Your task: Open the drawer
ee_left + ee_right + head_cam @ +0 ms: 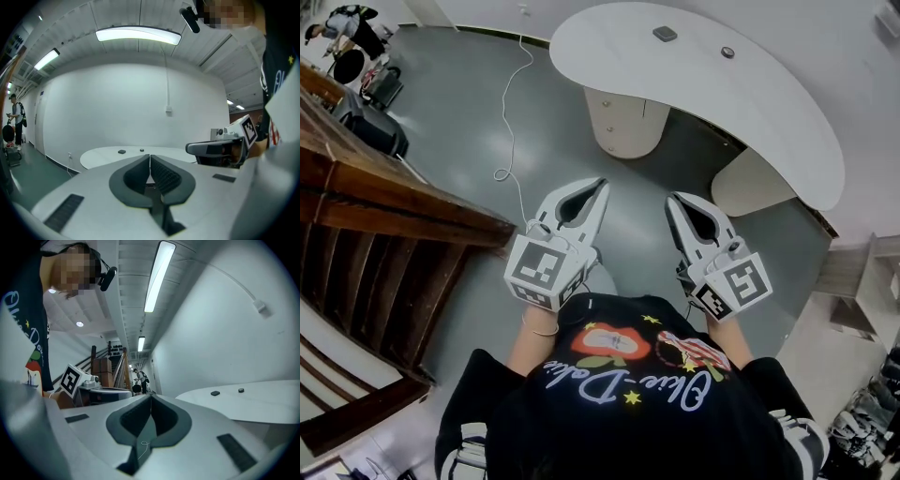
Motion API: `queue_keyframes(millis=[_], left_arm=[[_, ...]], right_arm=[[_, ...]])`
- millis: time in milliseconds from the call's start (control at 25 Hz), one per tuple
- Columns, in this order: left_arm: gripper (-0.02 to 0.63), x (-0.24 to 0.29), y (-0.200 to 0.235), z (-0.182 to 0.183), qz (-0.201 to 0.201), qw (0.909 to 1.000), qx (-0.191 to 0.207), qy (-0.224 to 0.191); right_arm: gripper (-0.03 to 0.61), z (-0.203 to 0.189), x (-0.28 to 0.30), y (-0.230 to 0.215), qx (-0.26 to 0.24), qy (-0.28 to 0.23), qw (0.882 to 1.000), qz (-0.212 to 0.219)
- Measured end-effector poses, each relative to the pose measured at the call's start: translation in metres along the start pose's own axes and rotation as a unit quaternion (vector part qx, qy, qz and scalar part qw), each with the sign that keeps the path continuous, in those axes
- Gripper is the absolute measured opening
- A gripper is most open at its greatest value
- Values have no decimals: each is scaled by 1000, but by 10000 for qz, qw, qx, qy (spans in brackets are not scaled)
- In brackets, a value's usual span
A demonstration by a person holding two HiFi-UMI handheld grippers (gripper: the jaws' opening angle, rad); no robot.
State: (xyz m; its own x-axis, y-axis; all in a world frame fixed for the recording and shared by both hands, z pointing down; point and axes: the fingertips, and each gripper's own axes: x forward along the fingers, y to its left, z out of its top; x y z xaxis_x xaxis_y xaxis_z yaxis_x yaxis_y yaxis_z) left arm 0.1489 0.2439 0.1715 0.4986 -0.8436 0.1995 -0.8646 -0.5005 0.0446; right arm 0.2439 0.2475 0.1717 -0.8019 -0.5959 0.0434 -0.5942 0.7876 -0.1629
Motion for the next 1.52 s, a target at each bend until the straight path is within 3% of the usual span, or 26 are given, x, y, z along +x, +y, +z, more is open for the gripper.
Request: queue_keyframes(millis=[760,1280,1520], left_arm=[[6,15,153,-15,-161,9995,115,245],[6,58,191,-31,-396,9983,-249,343],[6,84,199,-32,-161,9986,-293,405]], right_arm=[[2,-11,143,-1,91,144,9988,-469],[2,-21,185,-38,216,386,9966,-689],[2,-20,201,-67,157,524,9972,-506]])
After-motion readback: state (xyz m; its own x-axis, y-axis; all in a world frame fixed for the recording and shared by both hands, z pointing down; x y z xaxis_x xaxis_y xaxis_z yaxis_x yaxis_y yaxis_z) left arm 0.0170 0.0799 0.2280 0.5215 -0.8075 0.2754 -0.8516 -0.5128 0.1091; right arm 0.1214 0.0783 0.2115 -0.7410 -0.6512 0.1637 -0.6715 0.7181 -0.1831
